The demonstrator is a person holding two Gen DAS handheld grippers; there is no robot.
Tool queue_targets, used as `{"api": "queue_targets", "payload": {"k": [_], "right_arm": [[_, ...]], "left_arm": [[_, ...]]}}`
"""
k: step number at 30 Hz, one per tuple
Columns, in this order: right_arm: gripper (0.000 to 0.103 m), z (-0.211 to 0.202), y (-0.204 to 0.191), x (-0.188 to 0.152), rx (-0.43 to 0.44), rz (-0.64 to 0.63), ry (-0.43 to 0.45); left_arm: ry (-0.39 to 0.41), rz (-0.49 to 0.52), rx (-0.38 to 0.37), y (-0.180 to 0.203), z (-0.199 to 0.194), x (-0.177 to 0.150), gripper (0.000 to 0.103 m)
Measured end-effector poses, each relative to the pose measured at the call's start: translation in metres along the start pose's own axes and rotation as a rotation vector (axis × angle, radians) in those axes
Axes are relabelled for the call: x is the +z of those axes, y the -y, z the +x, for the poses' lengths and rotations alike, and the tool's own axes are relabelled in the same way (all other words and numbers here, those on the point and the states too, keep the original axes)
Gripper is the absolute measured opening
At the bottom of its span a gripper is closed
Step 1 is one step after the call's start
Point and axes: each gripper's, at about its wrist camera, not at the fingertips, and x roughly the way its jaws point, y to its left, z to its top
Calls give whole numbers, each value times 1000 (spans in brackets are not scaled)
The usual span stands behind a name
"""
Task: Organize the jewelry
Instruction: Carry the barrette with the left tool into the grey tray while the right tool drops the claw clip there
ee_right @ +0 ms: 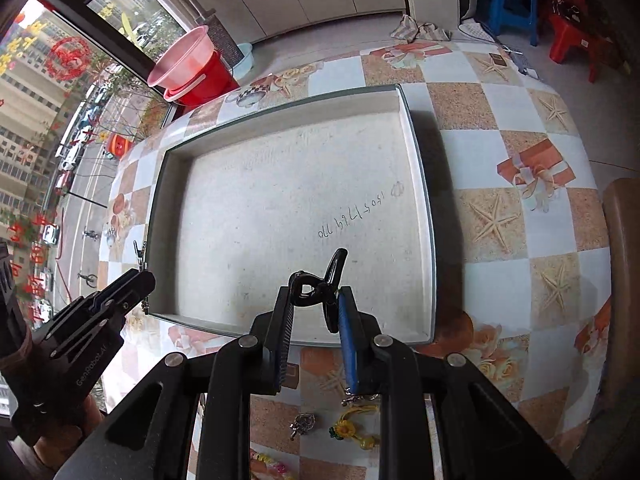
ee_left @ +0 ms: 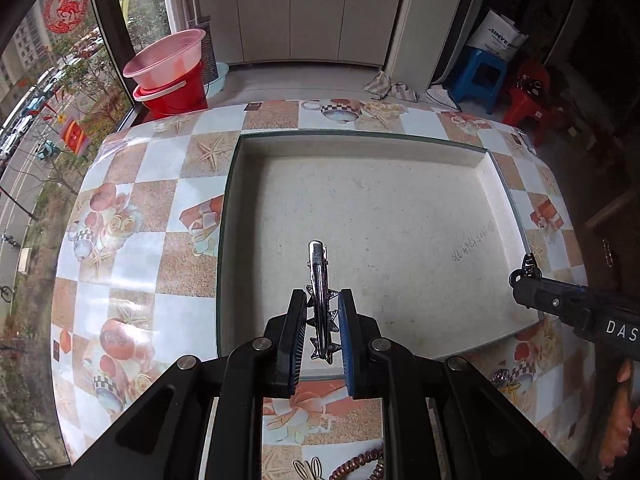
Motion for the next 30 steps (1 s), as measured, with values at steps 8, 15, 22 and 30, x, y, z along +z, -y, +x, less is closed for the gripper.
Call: {"api": "queue_targets", "payload": {"k": [8,15,22,30], "right_arm": [[24,43,7,13,-34,-31,-52],[25,58,13,14,-54,-23,-82],[54,55,14,15,-52,-17,-78],[61,25,20,14,18,38,-19]], "left_arm": [[-49,59,69,17,50,9,29],[-60,94,102,25,64,5,30],[-79,125,140,31,62,3,30],[2,71,156,24,37,2,103]]}}
